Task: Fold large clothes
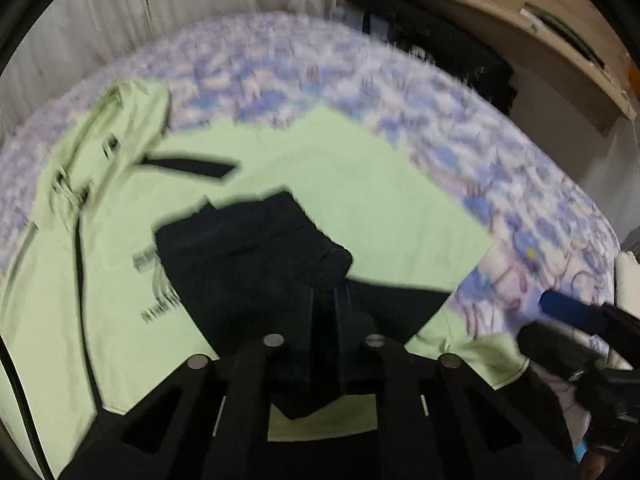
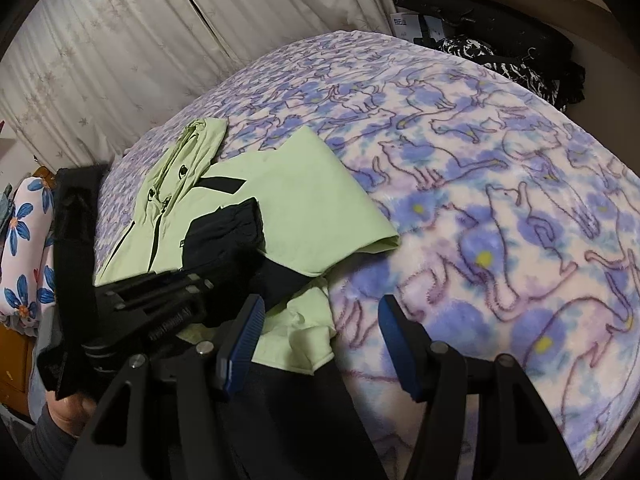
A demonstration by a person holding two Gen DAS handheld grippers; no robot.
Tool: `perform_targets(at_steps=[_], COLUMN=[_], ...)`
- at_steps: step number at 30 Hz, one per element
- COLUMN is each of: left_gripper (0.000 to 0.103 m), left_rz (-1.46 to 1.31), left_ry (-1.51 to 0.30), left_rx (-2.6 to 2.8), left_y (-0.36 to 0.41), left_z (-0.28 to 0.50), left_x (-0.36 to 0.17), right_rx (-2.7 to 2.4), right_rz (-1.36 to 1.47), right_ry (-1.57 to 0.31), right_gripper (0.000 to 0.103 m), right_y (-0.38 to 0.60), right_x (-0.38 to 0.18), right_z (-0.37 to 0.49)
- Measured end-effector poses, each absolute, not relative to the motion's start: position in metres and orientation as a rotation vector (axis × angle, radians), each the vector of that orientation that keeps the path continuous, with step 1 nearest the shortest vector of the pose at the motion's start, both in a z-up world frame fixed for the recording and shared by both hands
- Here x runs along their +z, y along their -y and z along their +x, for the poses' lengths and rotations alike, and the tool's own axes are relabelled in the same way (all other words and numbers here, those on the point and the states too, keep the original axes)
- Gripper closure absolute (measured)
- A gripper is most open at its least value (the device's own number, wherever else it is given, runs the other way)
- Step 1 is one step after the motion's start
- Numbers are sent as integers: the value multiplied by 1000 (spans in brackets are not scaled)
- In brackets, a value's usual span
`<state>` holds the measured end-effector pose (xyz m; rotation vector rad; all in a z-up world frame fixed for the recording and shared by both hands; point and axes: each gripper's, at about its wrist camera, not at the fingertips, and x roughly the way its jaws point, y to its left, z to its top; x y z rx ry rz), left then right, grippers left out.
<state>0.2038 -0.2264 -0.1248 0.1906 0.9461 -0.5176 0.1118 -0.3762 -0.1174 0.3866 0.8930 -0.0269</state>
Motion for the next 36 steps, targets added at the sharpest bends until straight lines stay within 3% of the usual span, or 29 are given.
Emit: perform_targets(at_steps=[7, 14, 16, 18, 20, 21, 24, 32, 34, 35, 36], left_gripper=[99, 96, 84, 60, 46, 41, 38, 38, 59, 77, 79], left_rz=[117, -166, -267, -370, -454, -487, -508, -345, -229, -128, -60], left_ry=[-737, -919, -984, -1024, -1030, -1024, -1005, -1125, -1115, -1106, -1101], left_rx=[-378, -230, -235, -257, -287, -305, -330, -306, -277, -238, -226], left_y=[167, 57, 37, 18, 5, -1, -5, 20, 36, 47, 57], left_z=[204, 223, 223, 221, 223, 225, 232, 269, 269, 269, 269], left_x=[-66, -115, -135, -152, -160, -161, -161, -187, -184, -180, -177], right_rx=[-5, 24, 32, 42, 48, 48, 48, 43, 35, 31, 27], right_rz=[374, 354, 351, 351, 353, 353, 347, 321, 314, 311, 308], right_ry=[-889, -907, -918, -930, -941, -943, -945, -950, -954, -955, -955], right_gripper=[44, 44, 44, 44, 44, 44, 44, 44, 44, 44, 44], right_y=[366, 350, 347, 344, 341, 340, 336, 330, 330, 331, 332], right_x=[-114, -117, -119, -122, -124, -124, -123, -121, -121, -121, -120], right_z=[114, 119, 121, 124, 126, 126, 127, 131, 133, 134, 135])
